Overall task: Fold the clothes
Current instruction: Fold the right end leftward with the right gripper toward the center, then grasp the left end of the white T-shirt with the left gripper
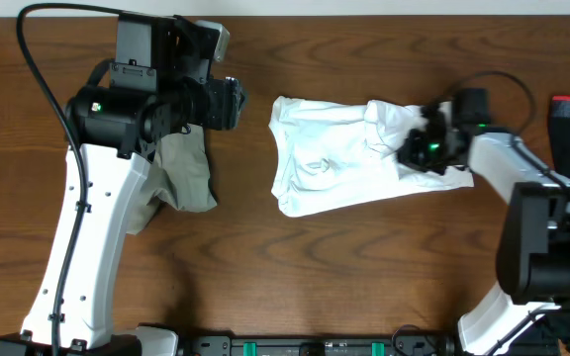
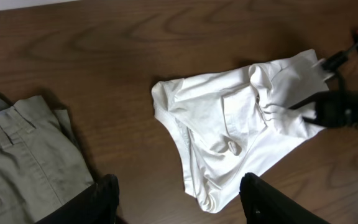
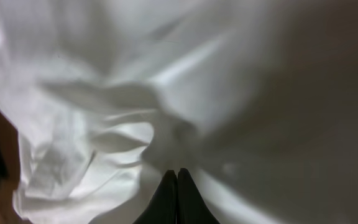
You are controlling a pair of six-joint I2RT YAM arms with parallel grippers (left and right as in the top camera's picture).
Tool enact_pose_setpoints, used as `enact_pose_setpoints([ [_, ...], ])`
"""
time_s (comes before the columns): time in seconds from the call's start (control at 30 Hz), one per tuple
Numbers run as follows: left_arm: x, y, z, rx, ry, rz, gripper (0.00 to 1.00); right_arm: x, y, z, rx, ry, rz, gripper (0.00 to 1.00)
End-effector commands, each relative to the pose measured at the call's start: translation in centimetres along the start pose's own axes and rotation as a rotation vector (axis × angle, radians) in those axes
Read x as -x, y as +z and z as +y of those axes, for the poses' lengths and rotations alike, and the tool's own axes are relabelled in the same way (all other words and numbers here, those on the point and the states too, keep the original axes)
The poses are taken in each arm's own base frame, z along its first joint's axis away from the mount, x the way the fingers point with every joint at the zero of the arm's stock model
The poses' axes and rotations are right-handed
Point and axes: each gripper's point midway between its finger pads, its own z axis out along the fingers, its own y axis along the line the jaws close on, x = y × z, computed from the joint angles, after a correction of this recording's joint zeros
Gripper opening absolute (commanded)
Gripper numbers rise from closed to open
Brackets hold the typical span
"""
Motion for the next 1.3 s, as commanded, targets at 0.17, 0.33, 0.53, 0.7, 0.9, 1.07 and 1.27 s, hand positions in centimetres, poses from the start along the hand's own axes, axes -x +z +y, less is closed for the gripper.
enact_pose_setpoints([
  [0.17,-1.2,0.0,0.4,0.012,-0.005,0.056,0.64,-3.4,0.9,7.2,0.197,-0.285,0.085,0.01],
  [0.33,-3.5,1.8,0.9,0.014,-0.083,0.145,0.64,0.2,-2.5,7.5,0.207,-0.350,-0.075,0.02],
  [0.53,-6.7,6.0,-0.4,-0.103,-0.133,0.267,0.65,3.4,-7.5,5.0,0.096,-0.232,-0.231,0.05],
  [0.7,-9.2,10.2,-1.4,-0.157,-0.175,0.362,0.64,-0.8,-5.8,1.7,-0.035,-0.098,-0.051,0.04],
  [0.9,-11.3,13.5,-1.6,-0.164,-0.180,0.453,0.64,-5.8,-0.9,0.0,-0.101,-0.075,0.136,0.02],
  [1.07,-12.2,14.6,-1.3,-0.161,-0.190,0.487,0.64,-8.0,1.6,0.2,-0.084,-0.082,0.215,0.01],
  [1.27,-12.1,14.7,-1.3,-0.161,-0.189,0.484,0.67,-8.4,-0.7,0.8,-0.085,-0.116,0.241,0.02],
])
